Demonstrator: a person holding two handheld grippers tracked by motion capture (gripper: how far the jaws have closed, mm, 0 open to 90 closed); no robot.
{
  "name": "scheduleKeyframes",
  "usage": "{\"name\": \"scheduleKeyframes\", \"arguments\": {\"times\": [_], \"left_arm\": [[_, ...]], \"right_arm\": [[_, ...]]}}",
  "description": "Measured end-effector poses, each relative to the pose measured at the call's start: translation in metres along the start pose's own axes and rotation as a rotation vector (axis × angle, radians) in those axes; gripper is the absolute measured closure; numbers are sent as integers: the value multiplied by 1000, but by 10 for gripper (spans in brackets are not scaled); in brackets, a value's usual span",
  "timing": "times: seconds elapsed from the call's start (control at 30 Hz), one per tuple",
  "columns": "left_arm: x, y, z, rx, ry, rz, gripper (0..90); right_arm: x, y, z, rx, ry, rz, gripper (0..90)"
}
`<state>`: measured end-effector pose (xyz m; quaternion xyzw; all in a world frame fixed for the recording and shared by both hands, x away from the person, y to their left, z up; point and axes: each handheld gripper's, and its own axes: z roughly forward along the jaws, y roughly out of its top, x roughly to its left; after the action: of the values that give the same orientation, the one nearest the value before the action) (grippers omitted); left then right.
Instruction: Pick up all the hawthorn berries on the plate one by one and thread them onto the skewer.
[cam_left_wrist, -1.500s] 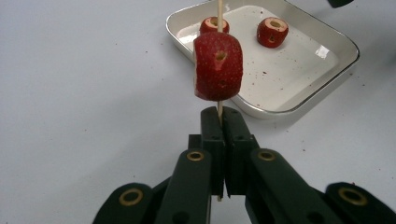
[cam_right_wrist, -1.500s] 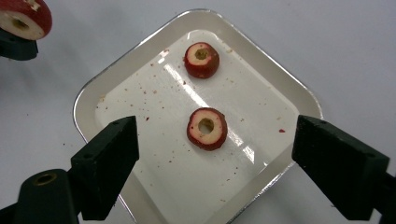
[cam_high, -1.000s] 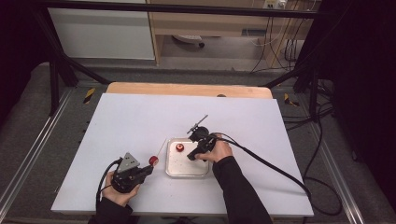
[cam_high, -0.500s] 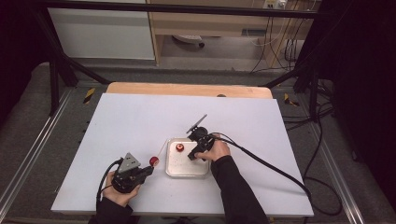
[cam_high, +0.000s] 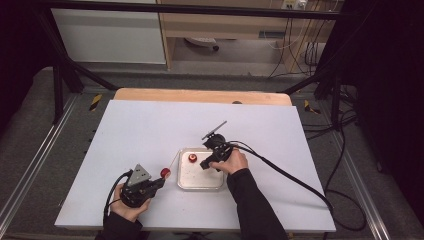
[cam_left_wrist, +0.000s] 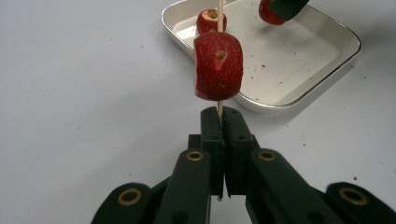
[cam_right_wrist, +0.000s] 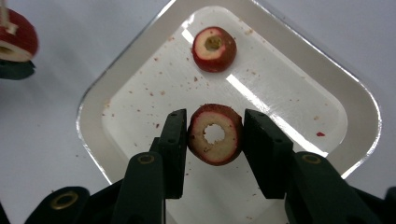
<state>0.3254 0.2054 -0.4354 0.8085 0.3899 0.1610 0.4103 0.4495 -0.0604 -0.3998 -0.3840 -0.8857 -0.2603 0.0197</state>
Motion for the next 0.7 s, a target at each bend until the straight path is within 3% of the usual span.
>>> {"name": "scheduleKeyframes", "arguments": {"times": [0.17, 0.33, 0.4, 0.43, 0.47, 0.5, 0.53, 0.57, 0.6, 0.63, 0.7], "left_arm": [[-1, 0, 0, 0, -3, 2, 882], [-2, 0, 0, -3, -4, 3, 881], [-2, 0, 0, -5, -4, 3, 881], [-2, 0, 0, -6, -4, 3, 881], [-2, 0, 0, -7, -5, 2, 881], [-2, 0, -1, -9, -6, -1, 881], [-3, 0, -1, -10, -7, -2, 881], [-3, 0, -1, -11, -8, -2, 881], [-3, 0, -1, -13, -9, -3, 881], [-4, 0, -1, -13, -10, -2, 881], [-5, 0, -1, -17, -12, -2, 881]], "right_arm": [[4, -6, -13, -64, 21, 4, 613], [3, -16, -22, -168, 72, 40, 613], [3, -24, -24, -257, 114, 63, 614], [3, -24, -24, -257, 114, 63, 614], [3, -27, -25, -290, 132, 73, 614], [3, -32, -26, -368, 167, 98, 614], [4, -34, -26, -403, 187, 113, 614], [4, -34, -26, -403, 187, 113, 614], [5, -39, -25, -467, 212, 138, 614], [5, -40, -24, -497, 227, 153, 614], [6, -42, -23, -525, 243, 165, 615]]}}
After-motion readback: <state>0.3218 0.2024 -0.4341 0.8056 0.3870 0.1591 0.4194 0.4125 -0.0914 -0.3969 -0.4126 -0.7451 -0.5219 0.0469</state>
